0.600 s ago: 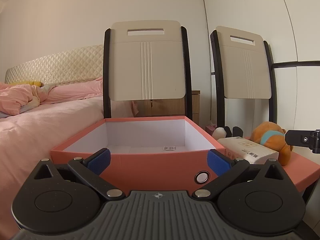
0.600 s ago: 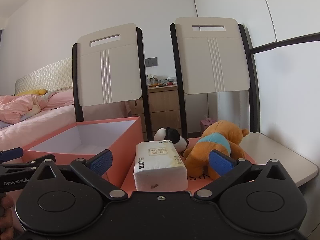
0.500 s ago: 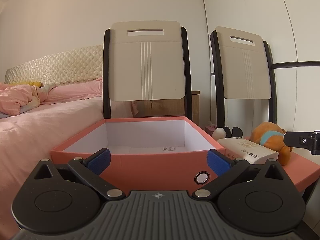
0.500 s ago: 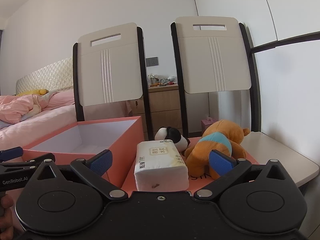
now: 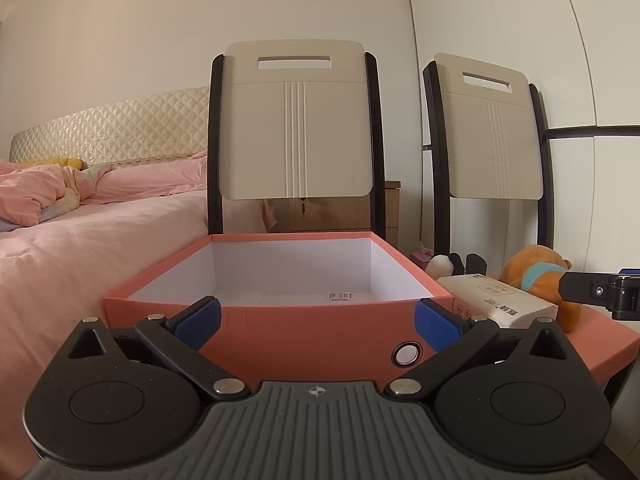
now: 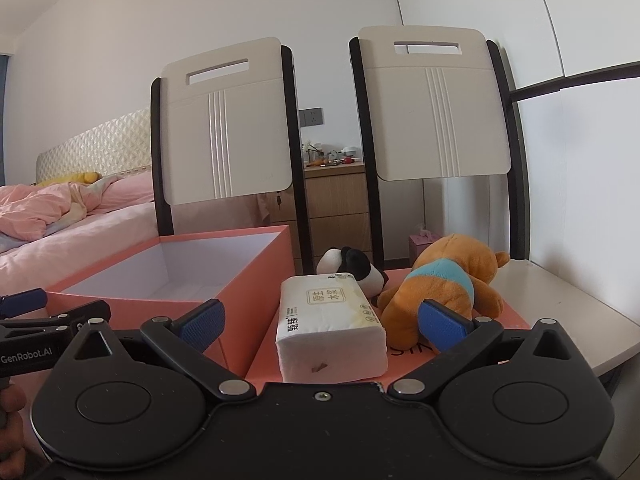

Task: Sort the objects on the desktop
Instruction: 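Move the left gripper toward the white tissue pack on the pink lid, then close the left gripper on the white tissue pack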

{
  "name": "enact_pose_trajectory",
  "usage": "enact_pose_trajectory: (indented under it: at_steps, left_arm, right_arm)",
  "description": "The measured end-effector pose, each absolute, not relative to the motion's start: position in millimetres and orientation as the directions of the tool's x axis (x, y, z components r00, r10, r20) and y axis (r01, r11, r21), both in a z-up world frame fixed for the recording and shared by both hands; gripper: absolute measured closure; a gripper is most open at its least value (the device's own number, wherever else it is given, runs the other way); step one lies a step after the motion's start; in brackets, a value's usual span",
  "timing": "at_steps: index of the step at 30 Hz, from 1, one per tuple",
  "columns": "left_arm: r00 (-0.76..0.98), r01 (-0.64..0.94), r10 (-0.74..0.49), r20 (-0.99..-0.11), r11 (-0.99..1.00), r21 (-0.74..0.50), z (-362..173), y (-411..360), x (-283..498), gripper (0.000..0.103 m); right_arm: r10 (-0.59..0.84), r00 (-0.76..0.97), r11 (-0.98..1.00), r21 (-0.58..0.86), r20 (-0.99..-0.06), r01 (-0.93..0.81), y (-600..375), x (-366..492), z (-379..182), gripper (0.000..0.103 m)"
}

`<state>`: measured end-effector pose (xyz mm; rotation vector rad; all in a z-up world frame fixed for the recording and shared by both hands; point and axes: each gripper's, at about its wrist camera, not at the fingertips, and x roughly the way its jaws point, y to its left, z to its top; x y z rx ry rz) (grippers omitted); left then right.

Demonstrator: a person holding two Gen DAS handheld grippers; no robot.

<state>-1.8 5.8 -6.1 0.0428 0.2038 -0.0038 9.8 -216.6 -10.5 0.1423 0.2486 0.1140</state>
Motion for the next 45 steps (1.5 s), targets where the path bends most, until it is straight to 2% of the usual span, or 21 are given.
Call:
enact_pose_trajectory:
  at_steps: [34,45]
  left_arm:
    - [0.982,0.01,-0.005,-0.189,1.0,0.023,-19.9,-4.6,-5.5,0.0]
    - [0.99,0.064,-0.061,-0.129,0.998,0.017,-23.6,-23.7,-18.8,0.0]
  right_arm:
    - [0.12,0.963,0.983,0.162,-0.239,-0.083,-229.1,6.2,-14.3,0.0]
    - [0.106,0.973,0.981,0.184,-0.205,-0.068,-258.1,-6.7,-17.8,0.0]
